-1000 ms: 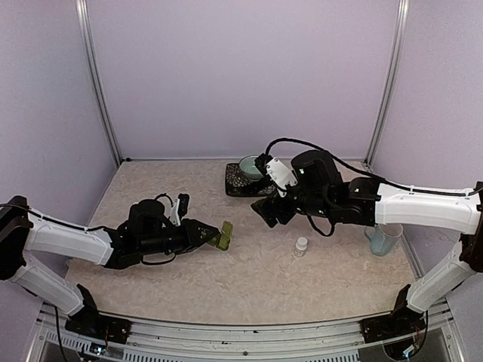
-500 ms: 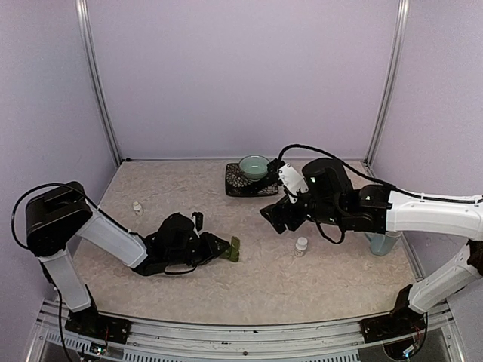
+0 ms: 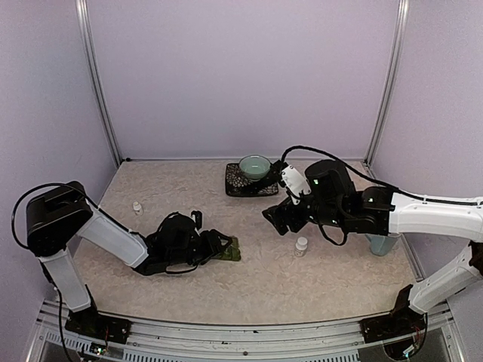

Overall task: Sort the pills into containers
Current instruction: Place the pill container at the center of the board, then pick up the pill bottle from the center of the board.

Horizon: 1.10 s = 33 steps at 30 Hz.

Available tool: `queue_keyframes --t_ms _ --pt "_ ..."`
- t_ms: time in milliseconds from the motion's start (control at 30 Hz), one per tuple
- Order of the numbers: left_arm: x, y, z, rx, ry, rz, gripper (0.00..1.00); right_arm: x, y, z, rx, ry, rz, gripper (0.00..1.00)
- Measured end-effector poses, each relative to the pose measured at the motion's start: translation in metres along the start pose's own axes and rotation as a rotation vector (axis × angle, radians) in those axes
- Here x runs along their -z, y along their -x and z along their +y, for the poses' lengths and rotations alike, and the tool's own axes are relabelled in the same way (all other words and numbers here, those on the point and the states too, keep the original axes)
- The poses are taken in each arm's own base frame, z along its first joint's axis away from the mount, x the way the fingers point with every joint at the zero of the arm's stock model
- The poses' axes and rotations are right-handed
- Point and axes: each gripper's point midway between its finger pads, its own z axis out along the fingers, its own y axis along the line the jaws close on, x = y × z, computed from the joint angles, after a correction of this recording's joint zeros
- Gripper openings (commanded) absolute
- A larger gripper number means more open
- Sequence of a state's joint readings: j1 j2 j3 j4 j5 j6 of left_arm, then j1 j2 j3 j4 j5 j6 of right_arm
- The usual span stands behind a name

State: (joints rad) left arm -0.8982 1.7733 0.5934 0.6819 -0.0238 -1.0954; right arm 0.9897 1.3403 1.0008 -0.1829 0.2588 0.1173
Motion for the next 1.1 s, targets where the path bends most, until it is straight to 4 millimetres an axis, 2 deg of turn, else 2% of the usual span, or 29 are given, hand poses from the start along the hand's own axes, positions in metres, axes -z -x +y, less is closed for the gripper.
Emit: queue_keyframes --t_ms 200,333,533,733,867,1100 --pt "0.011 0.009 0.0 -0.004 0.037 -0.033 0.86 0.004 -0.004 -0.004 0.0 -0.015 0.001 0.97" --pt "0.02 0.018 0.001 -0.015 0.067 -0.063 0.98 0.01 -0.023 -0.009 -0.004 -0.031 0.014 0.98" --pt "0.032 0.036 0.012 -0.021 0.134 -0.103 0.99 0.023 -0.072 -0.021 -0.027 -0.071 0.009 0.97" --pt "0.047 0.052 0.017 -0.038 0.176 -0.144 0.99 0.03 -0.131 -0.038 -0.08 -0.146 -0.026 0.95" --pt "0.06 0.062 0.006 -0.06 0.166 -0.175 0.99 0.026 -0.152 -0.047 -0.113 -0.2 -0.042 0.93" --pt "0.084 0.077 -0.013 -0.098 0.138 -0.224 0.99 0.007 -0.168 -0.054 -0.15 -0.268 -0.053 0.9"
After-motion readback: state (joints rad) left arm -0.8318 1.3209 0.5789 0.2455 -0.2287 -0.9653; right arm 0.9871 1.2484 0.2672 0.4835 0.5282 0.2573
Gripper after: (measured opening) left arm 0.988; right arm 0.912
